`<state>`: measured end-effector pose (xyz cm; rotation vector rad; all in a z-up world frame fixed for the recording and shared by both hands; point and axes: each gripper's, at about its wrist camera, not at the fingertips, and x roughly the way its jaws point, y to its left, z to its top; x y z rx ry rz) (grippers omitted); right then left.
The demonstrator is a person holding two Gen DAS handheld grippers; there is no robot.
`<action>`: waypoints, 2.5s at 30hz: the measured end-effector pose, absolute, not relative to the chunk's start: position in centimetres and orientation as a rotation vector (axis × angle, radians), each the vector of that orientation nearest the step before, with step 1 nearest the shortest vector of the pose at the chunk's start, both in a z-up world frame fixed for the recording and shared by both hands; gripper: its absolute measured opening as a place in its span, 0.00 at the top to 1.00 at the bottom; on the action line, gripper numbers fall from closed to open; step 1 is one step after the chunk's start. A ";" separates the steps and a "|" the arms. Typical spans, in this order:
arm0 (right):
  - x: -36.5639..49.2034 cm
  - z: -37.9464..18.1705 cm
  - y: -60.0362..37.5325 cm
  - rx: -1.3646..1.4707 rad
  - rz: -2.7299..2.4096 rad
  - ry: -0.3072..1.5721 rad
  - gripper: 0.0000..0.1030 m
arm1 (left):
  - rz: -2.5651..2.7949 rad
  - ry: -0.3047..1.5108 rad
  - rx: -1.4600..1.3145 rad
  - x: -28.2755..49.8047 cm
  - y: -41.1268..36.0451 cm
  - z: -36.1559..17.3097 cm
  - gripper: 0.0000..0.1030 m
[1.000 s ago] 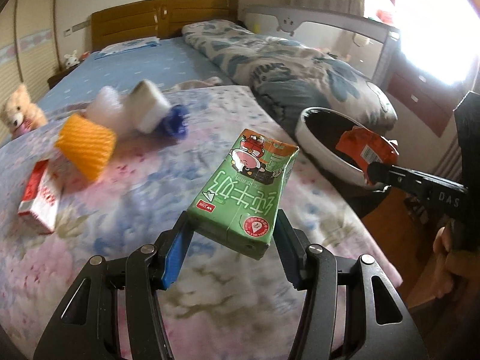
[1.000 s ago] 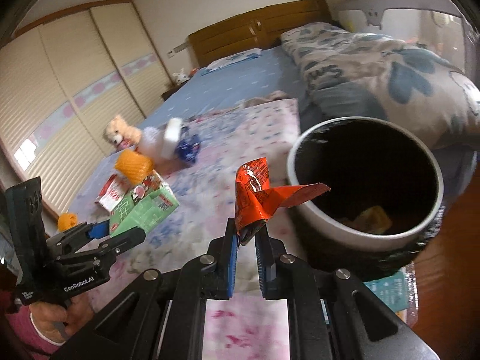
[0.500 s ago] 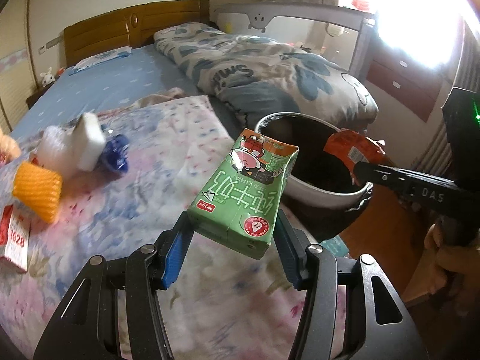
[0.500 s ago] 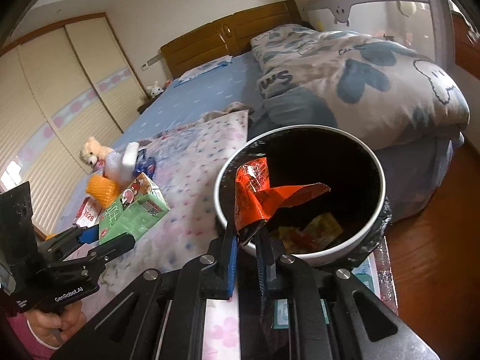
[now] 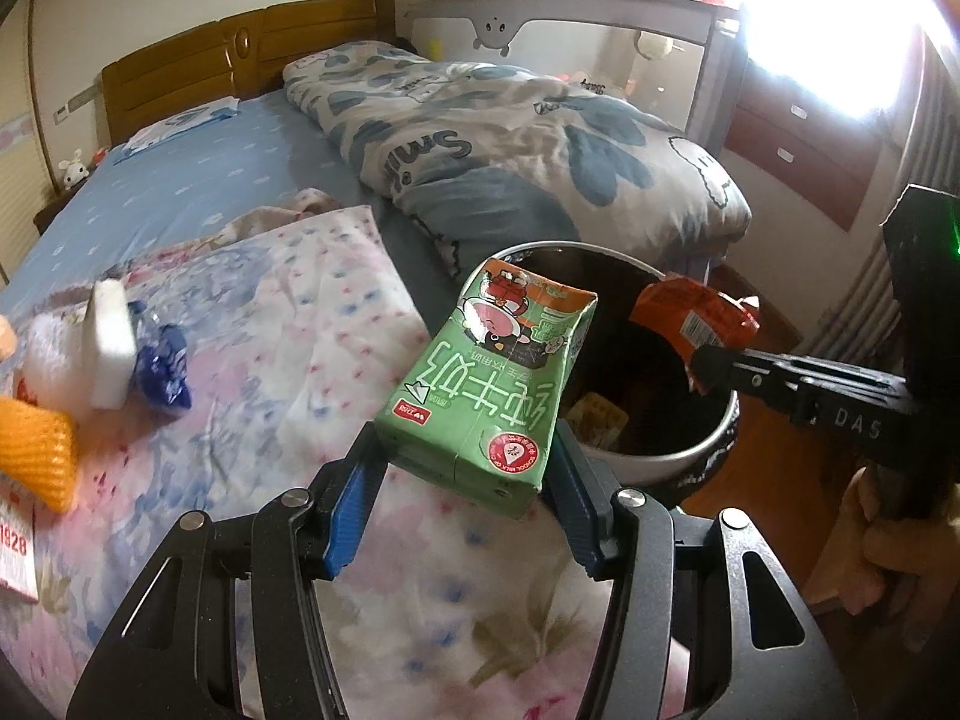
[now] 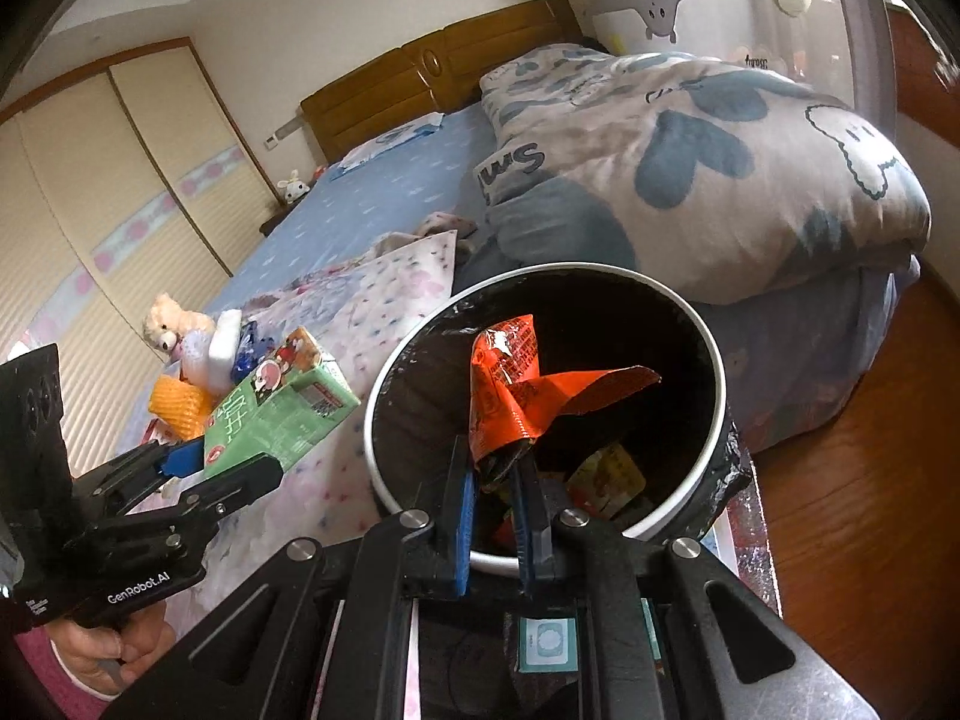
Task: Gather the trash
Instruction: 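Carry both items over the black bin and open both tools to drop them, then move both open tools back over the trash on the bed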
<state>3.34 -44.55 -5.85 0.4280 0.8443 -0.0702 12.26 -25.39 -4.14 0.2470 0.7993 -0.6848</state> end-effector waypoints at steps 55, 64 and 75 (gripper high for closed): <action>4.5 -5.1 -33.4 0.424 0.080 0.775 0.16 | -0.438 0.900 0.020 11.1 -10.9 -6.6 0.30; 6.1 -6.0 -28.9 0.399 0.154 0.802 0.16 | -0.347 0.912 -0.027 11.1 -6.0 -7.6 0.30; 8.3 -7.1 -25.7 0.380 0.211 0.826 0.16 | -0.243 0.910 -0.065 11.9 -1.5 -8.1 0.29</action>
